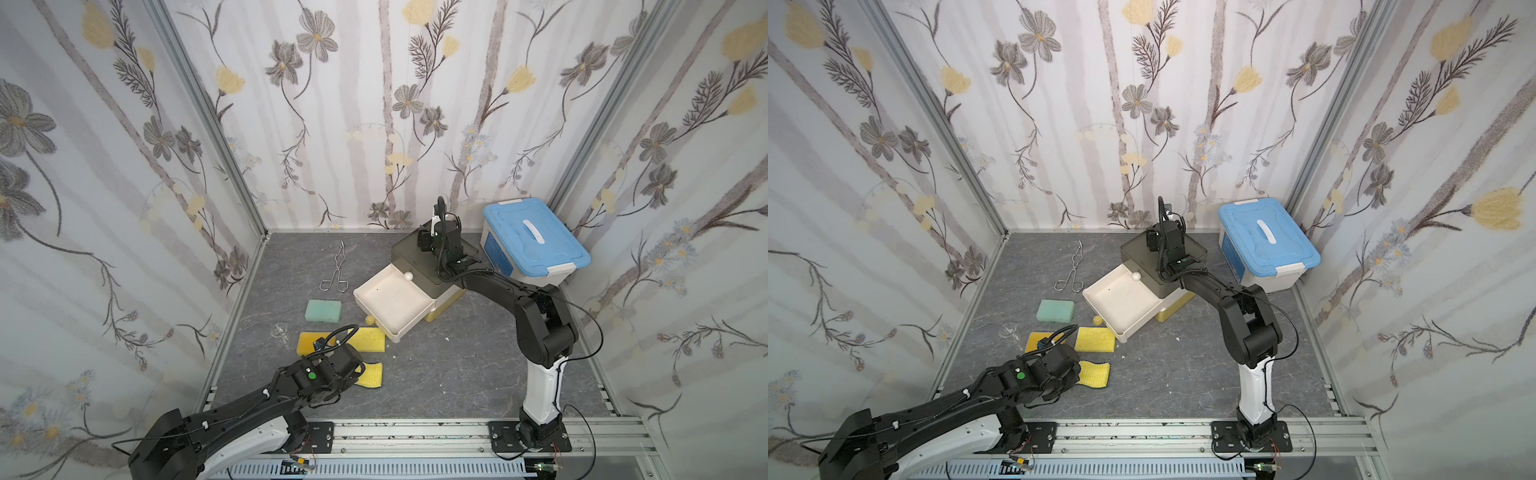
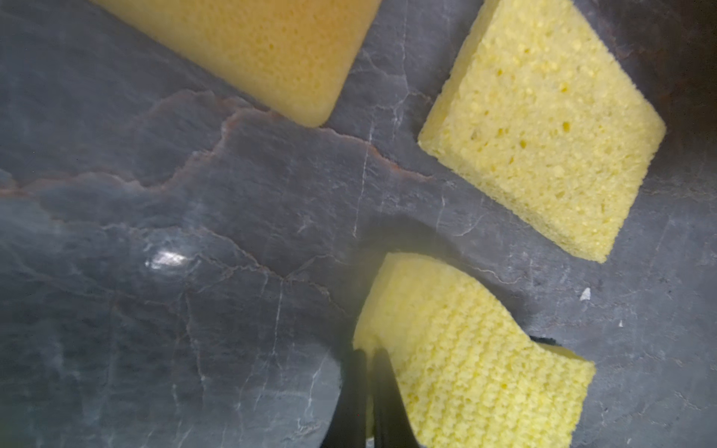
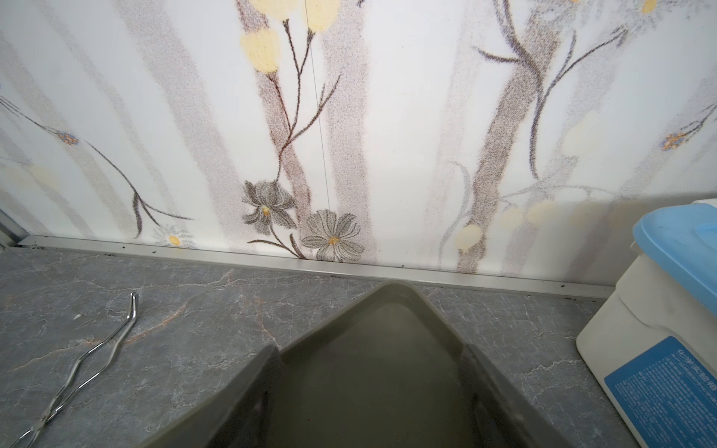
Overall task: Take the sponge out of the drawer
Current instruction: Place the sponge at the center of the board.
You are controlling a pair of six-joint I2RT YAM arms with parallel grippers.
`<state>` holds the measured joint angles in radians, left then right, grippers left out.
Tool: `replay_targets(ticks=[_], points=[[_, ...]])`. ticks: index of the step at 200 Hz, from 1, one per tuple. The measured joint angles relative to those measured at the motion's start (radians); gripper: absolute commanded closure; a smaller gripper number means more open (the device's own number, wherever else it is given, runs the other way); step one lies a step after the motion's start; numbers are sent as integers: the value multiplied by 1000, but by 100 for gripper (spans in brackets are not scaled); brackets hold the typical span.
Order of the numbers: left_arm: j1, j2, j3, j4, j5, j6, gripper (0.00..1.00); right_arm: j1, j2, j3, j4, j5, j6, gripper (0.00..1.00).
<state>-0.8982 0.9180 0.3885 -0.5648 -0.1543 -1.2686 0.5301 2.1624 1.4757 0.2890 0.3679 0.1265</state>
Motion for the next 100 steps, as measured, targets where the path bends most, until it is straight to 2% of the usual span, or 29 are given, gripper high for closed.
replay_targets(ticks=[59,100], points=[[-25,0,0,19,-44,-43,100,-1,1,0,1,-2,-1,25],[-43,-16,14,-5,-71,-59,90,-1,2,0,2,-3,-2,25]])
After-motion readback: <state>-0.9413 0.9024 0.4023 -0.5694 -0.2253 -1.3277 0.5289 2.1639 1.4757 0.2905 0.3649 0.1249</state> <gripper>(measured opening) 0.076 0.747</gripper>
